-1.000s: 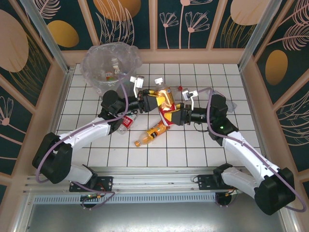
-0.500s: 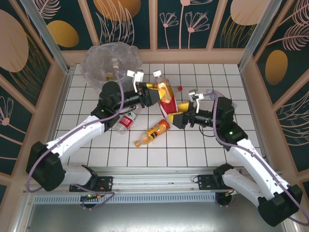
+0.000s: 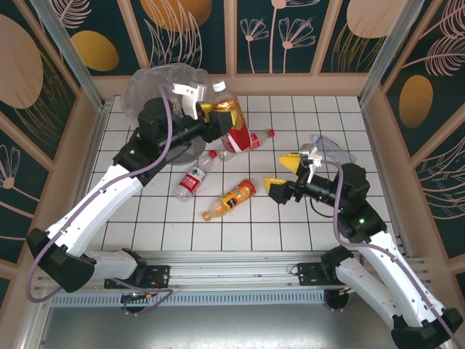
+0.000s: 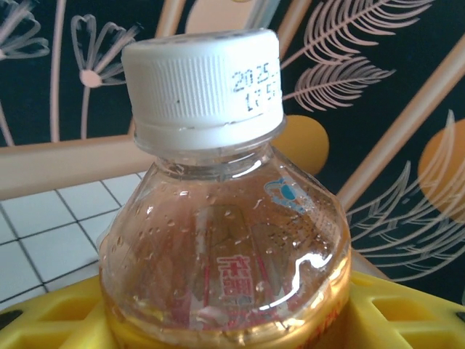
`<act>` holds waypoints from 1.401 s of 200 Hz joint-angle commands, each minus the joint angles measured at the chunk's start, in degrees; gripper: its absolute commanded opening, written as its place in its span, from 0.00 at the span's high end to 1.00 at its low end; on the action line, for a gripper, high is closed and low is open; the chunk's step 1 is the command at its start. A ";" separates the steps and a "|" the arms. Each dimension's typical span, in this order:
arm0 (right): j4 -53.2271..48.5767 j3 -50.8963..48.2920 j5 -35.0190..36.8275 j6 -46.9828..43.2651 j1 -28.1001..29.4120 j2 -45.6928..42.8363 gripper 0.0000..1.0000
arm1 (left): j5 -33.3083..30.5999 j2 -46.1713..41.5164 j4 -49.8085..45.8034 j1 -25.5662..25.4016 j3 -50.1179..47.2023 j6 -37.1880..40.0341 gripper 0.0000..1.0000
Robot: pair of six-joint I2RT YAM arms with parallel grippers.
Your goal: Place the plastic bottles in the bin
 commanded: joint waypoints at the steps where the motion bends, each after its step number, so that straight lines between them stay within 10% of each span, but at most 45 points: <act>1: 5.31 -3.15 1.69 -4.62 0.08 -4.45 0.01 | -5.42 0.75 -7.97 1.15 5.67 3.69 0.41; 280: 4.69 -4.52 6.68 -4.28 0.06 -7.60 0.01 | -35.53 29.49 -32.20 18.37 33.77 32.69 0.36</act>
